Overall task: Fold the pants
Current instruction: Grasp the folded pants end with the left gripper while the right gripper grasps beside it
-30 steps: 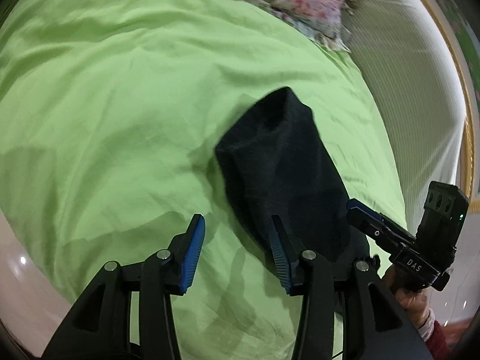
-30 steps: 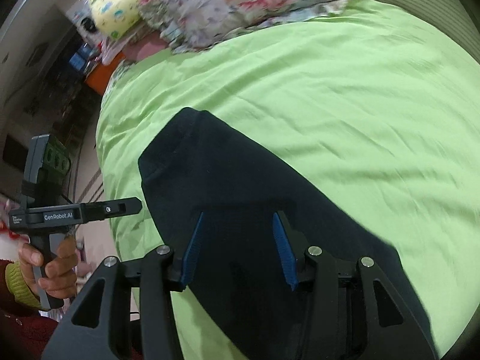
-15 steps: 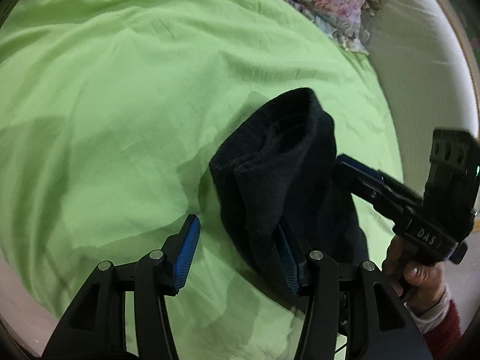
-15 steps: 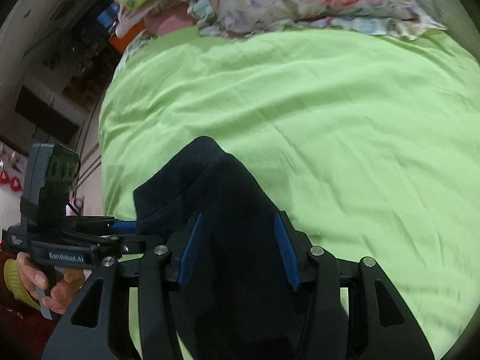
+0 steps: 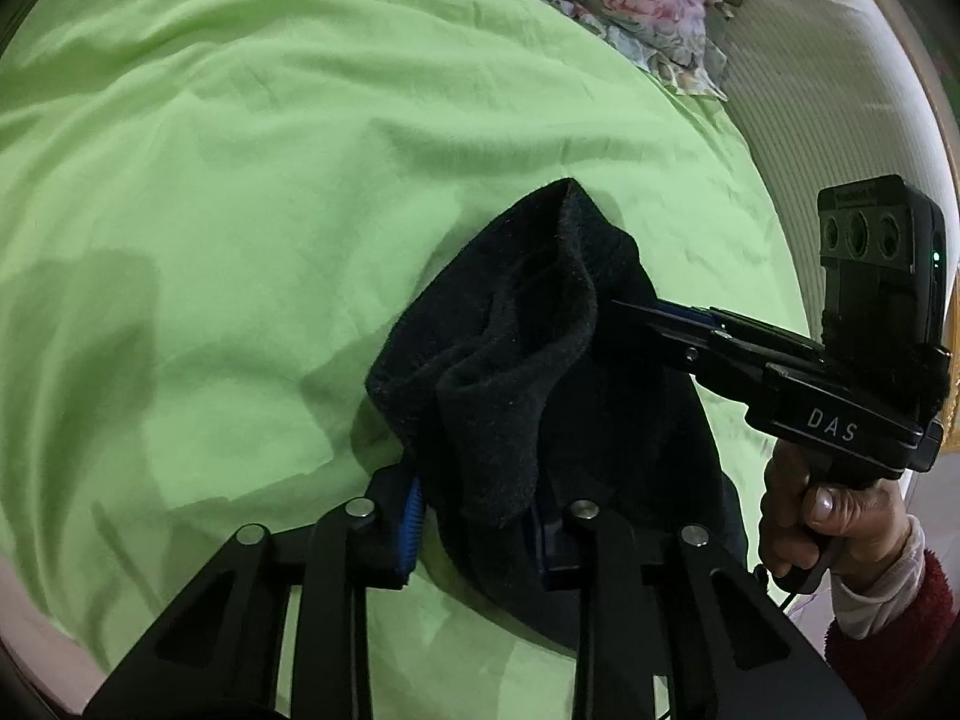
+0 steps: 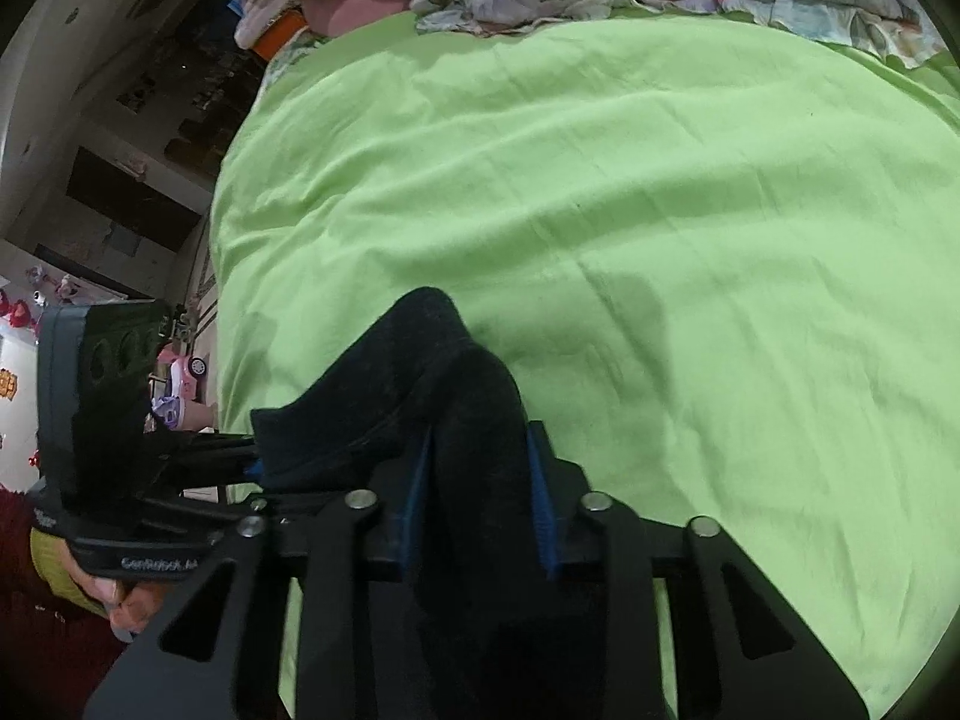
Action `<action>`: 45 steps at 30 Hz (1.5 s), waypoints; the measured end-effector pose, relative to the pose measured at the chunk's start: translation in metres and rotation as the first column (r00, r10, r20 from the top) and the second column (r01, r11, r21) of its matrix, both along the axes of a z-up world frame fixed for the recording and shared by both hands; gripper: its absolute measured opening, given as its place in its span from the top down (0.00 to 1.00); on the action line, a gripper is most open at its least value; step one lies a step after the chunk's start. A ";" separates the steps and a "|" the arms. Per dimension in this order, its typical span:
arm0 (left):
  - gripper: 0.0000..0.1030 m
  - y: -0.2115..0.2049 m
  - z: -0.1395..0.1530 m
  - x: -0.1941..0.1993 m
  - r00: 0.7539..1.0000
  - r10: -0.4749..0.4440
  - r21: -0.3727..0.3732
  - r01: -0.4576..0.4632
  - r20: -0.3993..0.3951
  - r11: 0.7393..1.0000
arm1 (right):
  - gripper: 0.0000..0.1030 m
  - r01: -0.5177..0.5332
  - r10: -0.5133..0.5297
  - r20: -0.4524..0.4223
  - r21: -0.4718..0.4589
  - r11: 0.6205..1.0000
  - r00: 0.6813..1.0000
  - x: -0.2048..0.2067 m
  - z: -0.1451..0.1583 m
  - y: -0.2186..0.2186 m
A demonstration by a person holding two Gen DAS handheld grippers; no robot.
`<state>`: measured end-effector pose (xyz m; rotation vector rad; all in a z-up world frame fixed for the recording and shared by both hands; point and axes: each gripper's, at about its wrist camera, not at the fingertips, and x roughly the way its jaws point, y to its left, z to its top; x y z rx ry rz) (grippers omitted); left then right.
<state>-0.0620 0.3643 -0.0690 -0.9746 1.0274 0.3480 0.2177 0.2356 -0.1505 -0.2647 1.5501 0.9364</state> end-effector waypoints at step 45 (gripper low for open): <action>0.82 -0.186 0.133 0.065 0.785 -0.585 0.222 0.545 0.204 0.809 | 0.96 0.376 -0.443 0.187 0.308 0.874 0.877 -0.097 0.175 -0.214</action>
